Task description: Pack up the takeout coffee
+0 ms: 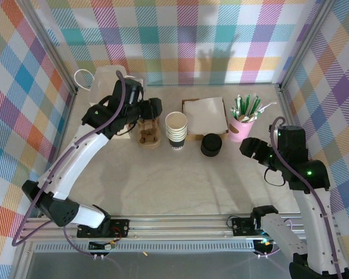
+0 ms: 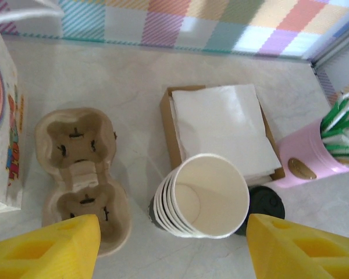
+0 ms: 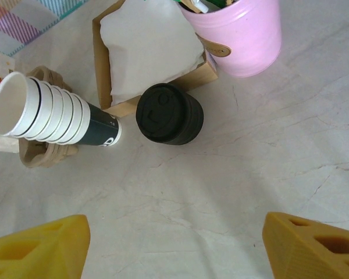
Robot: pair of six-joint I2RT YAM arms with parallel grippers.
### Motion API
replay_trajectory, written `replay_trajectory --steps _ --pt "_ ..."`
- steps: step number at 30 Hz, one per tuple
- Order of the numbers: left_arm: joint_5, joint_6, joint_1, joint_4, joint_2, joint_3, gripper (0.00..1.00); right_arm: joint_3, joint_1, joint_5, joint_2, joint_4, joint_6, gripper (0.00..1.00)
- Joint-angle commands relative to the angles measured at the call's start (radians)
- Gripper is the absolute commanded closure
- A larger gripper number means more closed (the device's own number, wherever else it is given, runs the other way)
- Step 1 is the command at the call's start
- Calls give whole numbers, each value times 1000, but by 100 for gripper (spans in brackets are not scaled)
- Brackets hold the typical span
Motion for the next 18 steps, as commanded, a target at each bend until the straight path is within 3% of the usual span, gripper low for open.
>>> replay_trajectory --steps 1,4,11,16,18 --pt "-48 -43 -3 -133 25 123 35 48 4 -33 -1 -67 -43 32" --pt "-74 -97 -3 -199 62 236 38 87 4 -69 8 -79 -42 38" --pt "-8 -197 -4 -334 152 416 46 147 4 -197 52 -107 19 37" --pt "87 -186 -3 -531 361 681 49 201 4 -272 136 -107 32 39" --pt "130 -188 -3 -645 466 811 51 226 4 -314 174 -107 32 46"
